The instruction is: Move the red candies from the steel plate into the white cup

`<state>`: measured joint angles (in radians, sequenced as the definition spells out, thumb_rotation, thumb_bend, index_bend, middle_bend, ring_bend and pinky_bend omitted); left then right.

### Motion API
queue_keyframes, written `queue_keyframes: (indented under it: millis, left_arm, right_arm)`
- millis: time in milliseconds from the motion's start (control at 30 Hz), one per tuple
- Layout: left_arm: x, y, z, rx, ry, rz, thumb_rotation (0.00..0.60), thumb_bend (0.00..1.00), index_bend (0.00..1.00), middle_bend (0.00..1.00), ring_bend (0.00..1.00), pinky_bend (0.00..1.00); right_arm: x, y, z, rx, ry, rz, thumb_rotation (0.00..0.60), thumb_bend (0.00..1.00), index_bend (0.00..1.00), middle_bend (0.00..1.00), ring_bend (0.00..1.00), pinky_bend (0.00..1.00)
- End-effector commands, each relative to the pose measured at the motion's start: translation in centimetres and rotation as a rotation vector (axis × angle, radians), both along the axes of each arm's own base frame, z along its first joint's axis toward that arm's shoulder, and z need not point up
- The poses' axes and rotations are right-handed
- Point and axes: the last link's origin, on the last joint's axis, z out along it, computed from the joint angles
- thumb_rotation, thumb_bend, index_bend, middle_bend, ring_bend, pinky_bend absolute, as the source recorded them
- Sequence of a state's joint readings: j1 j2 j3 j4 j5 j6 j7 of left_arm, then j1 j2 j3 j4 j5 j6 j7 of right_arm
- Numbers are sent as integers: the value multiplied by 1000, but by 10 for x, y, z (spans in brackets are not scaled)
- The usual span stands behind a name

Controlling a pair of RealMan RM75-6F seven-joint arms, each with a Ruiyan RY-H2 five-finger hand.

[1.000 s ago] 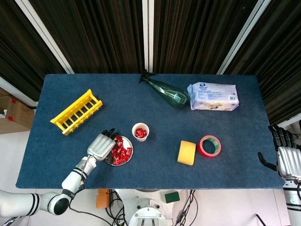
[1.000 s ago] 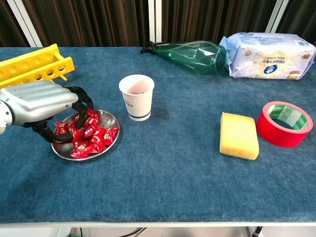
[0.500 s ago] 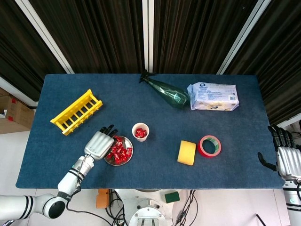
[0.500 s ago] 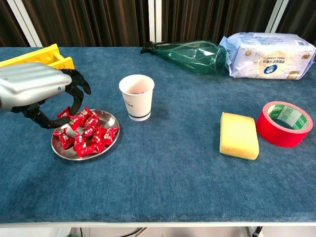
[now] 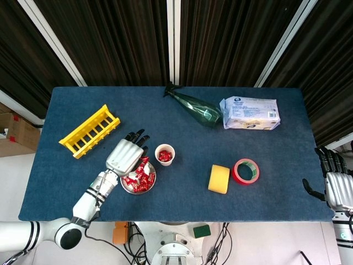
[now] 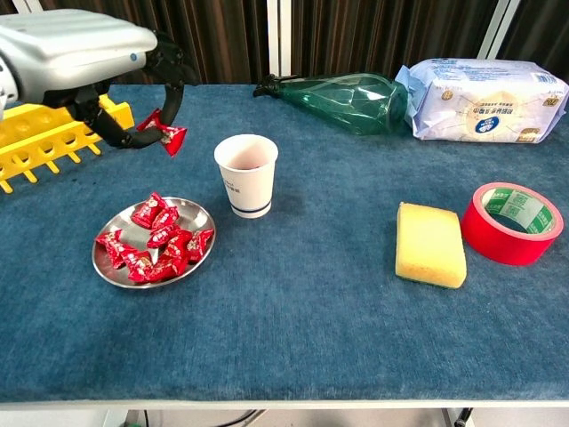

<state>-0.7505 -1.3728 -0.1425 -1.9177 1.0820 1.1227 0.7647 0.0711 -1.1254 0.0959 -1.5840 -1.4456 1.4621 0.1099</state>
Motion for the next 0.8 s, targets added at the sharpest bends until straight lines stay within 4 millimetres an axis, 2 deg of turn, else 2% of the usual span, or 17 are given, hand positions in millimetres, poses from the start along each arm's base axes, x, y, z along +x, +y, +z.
queue_keyframes:
  millis: [33,233,367,533,600,733,800]
  left_arm:
    - [16,8,-8,-11,-16,-17,600,402,595,198,65,223]
    - [37,22,-29,-24,-23,-30,600,402,596,198,65,223]
    - [41,33,-42,-24,-11,-19,600,402,595,205,65,223]
    - [41,36,-50,-31,-8,-9,600,399,582,205,65,224]
    - [41,36,-52,-32,-11,-11,600,396,537,205,65,224]
    - [39,36,-52,-32,-6,-15,600,361,319,205,65,225]
    - [37,35,-50,-27,-2,-16,600,338,274,205,65,225]
  right_arm:
    - [0,0,0,1,0,-1,600,322,0,0,0,0]
    - [-1,-1,1,-1,0,-4,600,322,0,0,0,0]
    - [-1,-1,1,1,-2,-5,600,322,0,0,0,0]
    - [-2,-2,1,0,-5,-7,600,322,0,0,0,0]
    - [-2,-3,1,1,-5,-8,600,321,0,0,0,0]
    - [-2,-3,1,2,-5,-8,600,321,0,0,0,0]
    - [-2,-2,1,0,-5,-7,600,322,0,0,0,0]
